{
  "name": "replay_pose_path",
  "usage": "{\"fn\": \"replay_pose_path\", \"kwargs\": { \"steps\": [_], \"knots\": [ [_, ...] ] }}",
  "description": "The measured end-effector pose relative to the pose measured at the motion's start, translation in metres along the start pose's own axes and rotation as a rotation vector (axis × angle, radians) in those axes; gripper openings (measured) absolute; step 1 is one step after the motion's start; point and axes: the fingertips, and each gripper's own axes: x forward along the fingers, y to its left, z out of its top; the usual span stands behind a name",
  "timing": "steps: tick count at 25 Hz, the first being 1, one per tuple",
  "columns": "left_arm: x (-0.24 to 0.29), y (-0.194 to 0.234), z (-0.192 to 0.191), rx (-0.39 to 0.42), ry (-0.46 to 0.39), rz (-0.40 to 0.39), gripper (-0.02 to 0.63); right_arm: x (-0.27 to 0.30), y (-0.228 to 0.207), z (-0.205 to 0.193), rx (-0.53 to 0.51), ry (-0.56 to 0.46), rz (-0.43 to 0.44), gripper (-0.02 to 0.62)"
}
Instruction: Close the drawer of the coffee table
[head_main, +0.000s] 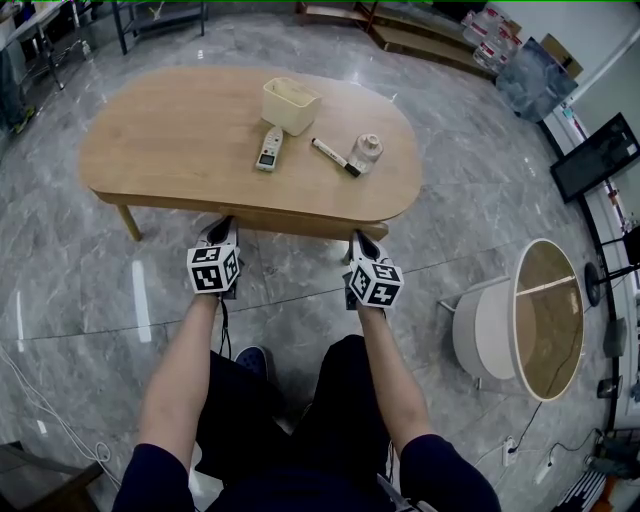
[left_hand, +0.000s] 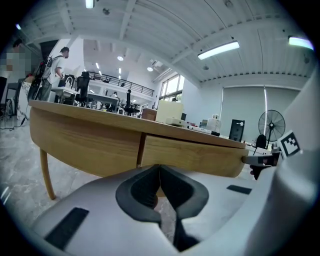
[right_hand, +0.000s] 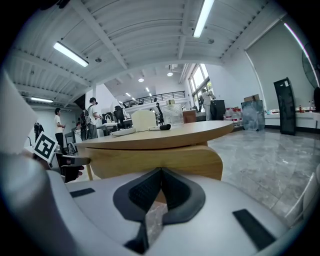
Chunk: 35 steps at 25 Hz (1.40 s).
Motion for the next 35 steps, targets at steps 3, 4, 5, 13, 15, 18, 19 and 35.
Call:
{"fn": "replay_pose_path", "kwargs": {
  "steps": [3, 4, 5, 13, 15, 18, 19, 35],
  "knots": [
    [0.004, 0.001, 0.002, -0.009, -0.009, 0.011, 0.026, 0.004, -0.001, 0.001, -0.033, -0.019, 0.001, 0.028],
    [0.004, 0.001, 0.001, -0.007, -0.008, 0.014, 0.026, 0.004, -0.001, 0.001, -0.033, -0.020, 0.003, 0.028],
    [0.004, 0.001, 0.001, -0.004, -0.006, 0.015, 0.026, 0.004, -0.001, 0.000, -0.025, -0.021, 0.008, 0.028],
    [0.010, 0.001, 0.004, 0.009, -0.018, -0.004, 0.026, 0.010, -0.005, 0.004, 0.003, -0.027, 0.018, 0.028],
    [0.013, 0.003, 0.005, 0.011, -0.019, -0.008, 0.026, 0.014, -0.005, 0.005, 0.012, -0.021, 0.015, 0.027],
    [0.017, 0.004, 0.007, -0.004, -0.029, -0.015, 0.026, 0.017, -0.006, 0.007, 0.019, -0.014, 0.007, 0.027],
    [0.018, 0.004, 0.008, -0.012, -0.032, -0.014, 0.026, 0.018, -0.006, 0.008, 0.017, -0.015, 0.007, 0.027],
    [0.022, 0.007, 0.009, -0.032, -0.021, 0.003, 0.025, 0.024, -0.011, 0.013, -0.007, -0.025, -0.011, 0.028]
  ]
}}
